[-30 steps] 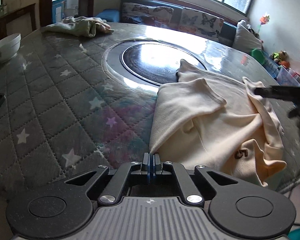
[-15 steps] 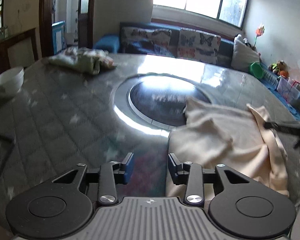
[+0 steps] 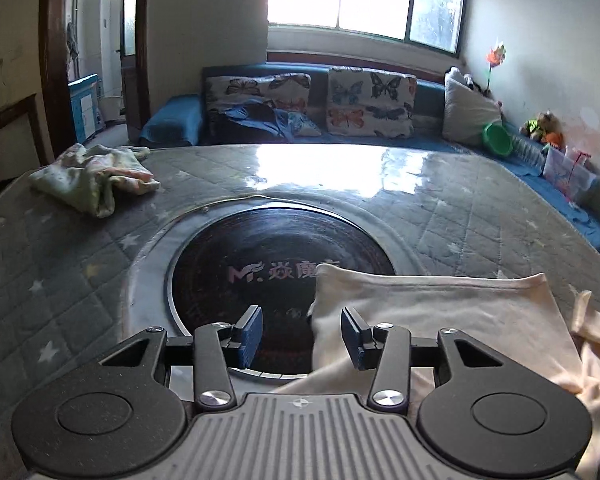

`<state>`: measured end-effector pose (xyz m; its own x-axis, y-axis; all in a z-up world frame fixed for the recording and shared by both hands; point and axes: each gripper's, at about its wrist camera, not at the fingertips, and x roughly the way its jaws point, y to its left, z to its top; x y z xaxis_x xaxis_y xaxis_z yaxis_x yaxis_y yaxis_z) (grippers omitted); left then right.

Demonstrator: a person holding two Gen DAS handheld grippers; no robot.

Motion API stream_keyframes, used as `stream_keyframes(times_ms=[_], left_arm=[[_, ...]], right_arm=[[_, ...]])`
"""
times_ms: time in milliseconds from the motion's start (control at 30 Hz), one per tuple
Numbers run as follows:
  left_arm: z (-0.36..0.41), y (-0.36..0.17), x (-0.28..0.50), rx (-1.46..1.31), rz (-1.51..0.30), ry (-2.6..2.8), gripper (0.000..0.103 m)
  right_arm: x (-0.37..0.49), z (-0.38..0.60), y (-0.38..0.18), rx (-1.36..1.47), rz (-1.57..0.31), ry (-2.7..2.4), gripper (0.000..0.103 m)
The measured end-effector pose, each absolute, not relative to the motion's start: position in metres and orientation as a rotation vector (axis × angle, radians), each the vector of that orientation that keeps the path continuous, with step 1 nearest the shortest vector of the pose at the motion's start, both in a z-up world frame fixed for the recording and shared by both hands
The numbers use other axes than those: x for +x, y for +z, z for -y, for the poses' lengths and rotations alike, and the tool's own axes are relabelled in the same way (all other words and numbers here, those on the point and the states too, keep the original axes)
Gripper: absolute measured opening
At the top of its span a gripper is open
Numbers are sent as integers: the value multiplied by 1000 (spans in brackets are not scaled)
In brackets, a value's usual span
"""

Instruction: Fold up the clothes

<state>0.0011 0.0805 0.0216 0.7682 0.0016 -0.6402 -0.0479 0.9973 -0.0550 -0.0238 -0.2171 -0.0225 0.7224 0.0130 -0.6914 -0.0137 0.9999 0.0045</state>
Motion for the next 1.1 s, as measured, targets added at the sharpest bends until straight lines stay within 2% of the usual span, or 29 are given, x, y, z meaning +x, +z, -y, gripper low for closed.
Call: stream_keyframes(times_ms=[100,367,667,700,767,833,900,1100], left_arm=[[-76,14,17,-46,-708,31,47],[-70,-9,54,-28,-750,26,47],[-66,-20,74,-29,-777,8,44],[-67,-20,75,-33,-778,4,42],[-67,-22,77,-41,-783,-9,33],[-67,-24,79,-46,-788,-25,17],[-67,-25,79,-44,-787,-36,11],[-73,-24,77,-60,-767,-39,7]], right_arm=[[-25,224,-18,13,-731,1,20],[1,207,4,-20,-626,89,27],[49,162,-7,-63,-697,286,33],[54,159,-9,-61,-709,292,33],[65,154,-13,-60,-732,305,33],[71,151,-17,-57,-747,312,34],[79,148,-20,-59,-766,317,36],[92,142,-25,-78,-792,325,38]])
